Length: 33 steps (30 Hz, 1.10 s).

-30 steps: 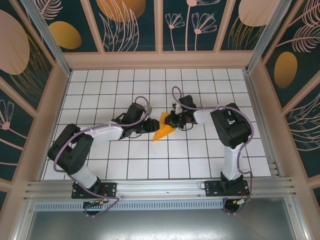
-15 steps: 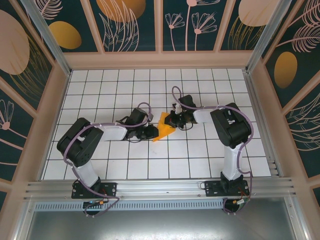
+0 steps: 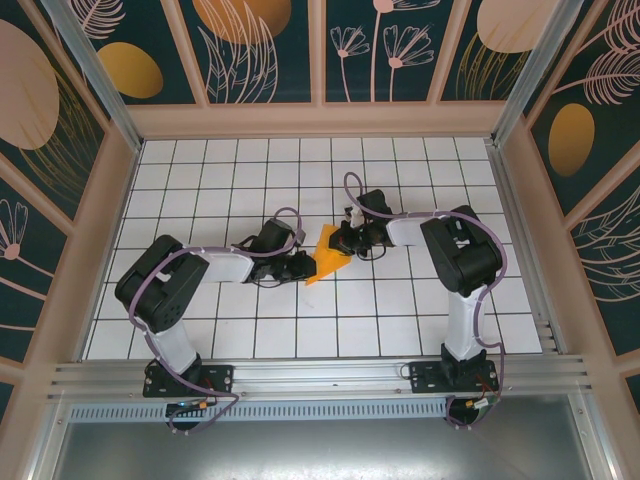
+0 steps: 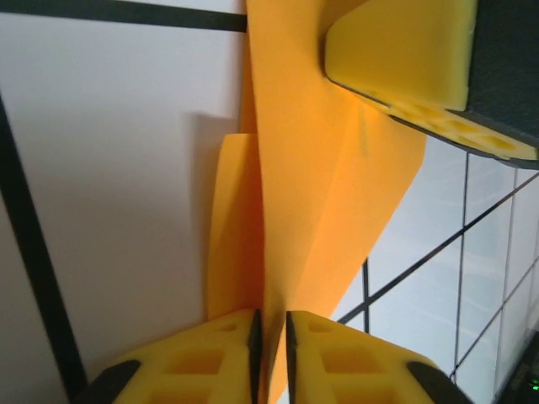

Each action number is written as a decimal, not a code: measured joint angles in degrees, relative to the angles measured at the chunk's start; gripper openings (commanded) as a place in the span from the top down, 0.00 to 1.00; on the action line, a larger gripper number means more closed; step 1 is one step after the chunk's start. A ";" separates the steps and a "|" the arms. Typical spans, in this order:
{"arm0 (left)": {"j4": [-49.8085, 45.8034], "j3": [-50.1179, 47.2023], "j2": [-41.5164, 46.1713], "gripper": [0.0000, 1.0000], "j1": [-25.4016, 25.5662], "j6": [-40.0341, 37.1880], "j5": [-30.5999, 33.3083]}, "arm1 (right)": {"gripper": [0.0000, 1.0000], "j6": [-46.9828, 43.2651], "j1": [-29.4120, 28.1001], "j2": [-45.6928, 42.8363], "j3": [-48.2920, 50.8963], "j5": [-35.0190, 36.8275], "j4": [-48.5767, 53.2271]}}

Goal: Fold a paper plane with a square sheet of paper (pick it up from the middle)
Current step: Fourth fold the wing at the center of the table.

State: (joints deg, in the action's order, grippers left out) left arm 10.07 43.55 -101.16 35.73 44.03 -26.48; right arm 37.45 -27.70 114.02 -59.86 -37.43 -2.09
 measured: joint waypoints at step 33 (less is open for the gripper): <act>-3.87 -0.96 10.91 0.72 -0.15 -0.42 5.95 | 0.96 -0.02 0.22 0.37 -0.28 -0.66 0.28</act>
State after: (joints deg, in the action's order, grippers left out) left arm 6.20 42.59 -90.26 35.57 43.62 -20.53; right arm 37.43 -27.49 114.39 -60.14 -38.09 -1.80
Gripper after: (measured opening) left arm 0.293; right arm 0.046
